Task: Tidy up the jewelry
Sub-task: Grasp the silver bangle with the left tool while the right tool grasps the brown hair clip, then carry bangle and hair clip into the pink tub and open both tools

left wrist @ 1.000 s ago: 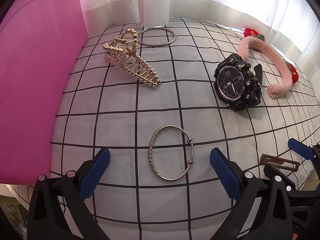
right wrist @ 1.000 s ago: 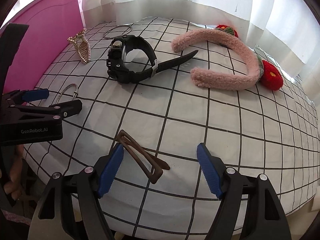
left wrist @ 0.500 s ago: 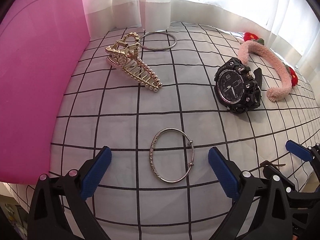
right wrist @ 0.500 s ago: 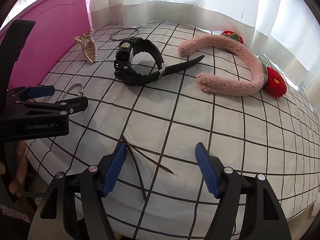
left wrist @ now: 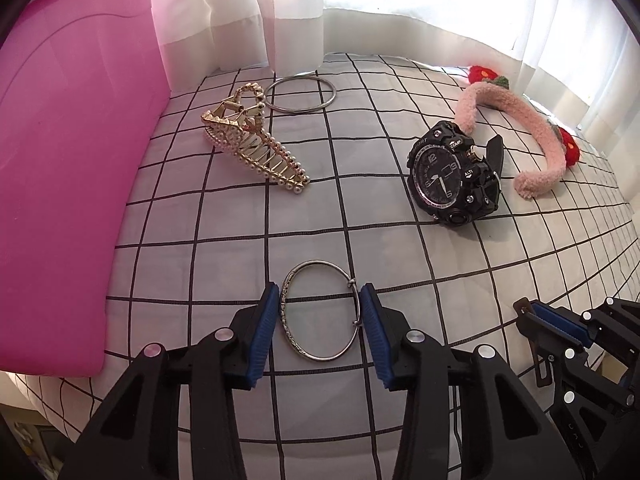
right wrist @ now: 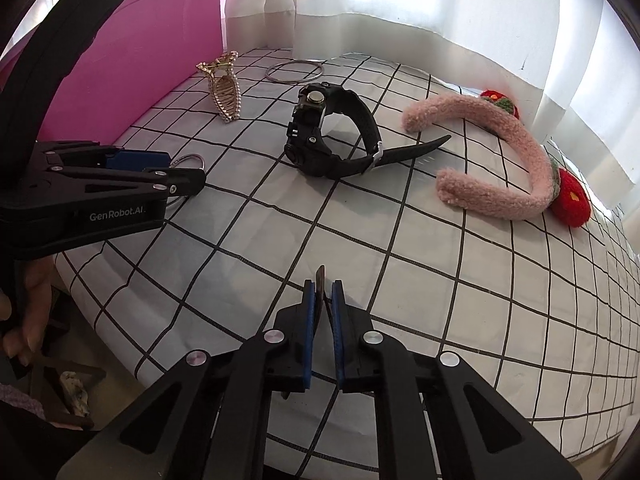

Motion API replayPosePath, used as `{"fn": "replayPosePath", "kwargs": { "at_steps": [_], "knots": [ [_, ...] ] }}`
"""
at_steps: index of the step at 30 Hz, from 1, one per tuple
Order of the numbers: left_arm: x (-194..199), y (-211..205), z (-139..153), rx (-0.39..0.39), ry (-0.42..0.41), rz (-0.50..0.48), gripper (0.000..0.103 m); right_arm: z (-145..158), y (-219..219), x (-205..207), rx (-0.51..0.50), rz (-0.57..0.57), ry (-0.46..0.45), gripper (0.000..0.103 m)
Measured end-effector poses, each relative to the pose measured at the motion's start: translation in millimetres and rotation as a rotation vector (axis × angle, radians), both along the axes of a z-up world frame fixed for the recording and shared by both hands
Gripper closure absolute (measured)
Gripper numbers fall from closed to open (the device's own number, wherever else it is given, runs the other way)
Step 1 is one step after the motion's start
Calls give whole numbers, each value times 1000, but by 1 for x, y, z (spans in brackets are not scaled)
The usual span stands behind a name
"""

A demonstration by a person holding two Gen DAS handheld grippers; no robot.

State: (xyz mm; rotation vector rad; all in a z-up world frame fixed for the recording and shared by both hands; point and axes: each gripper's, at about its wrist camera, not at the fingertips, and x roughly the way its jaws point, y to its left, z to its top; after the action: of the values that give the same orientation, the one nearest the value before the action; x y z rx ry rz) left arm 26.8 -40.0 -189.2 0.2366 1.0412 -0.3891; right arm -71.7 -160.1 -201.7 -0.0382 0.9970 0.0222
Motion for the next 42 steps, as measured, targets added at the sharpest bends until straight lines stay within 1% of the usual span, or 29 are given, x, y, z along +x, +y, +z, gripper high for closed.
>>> {"fn": "replayPosePath", "kwargs": {
  "at_steps": [2,6,10,15,20,23,27,31,37,42],
  "knots": [
    [-1,0,0,1,6,2,62,0,-2,-2,8,-7,-6,95],
    [-5,0,2,-4,12,-4,62,4,-13,-6,81,-45,-19,95],
    [-7,-2,11,-10,-1,-11,62,14,-26,-10,127,-91,-34,95],
    [-9,-6,32,-42,-19,-25,62,31,-42,-12,156,-139,-61,95],
    [-11,-11,61,-68,-58,-39,62,55,-46,-13,158,-151,-104,95],
    [-14,-14,81,-59,-99,-49,62,74,-44,-9,146,-138,-140,95],
    [-15,-8,113,-92,-135,-37,62,105,-38,-2,130,-116,-201,95],
    [-14,3,151,-119,-185,-16,62,143,-30,9,112,-77,-276,95],
    [-5,39,205,-177,-240,75,62,197,0,38,112,19,-378,95],
    [8,80,238,-178,-313,161,62,230,45,76,135,145,-436,95]
  ]
}}
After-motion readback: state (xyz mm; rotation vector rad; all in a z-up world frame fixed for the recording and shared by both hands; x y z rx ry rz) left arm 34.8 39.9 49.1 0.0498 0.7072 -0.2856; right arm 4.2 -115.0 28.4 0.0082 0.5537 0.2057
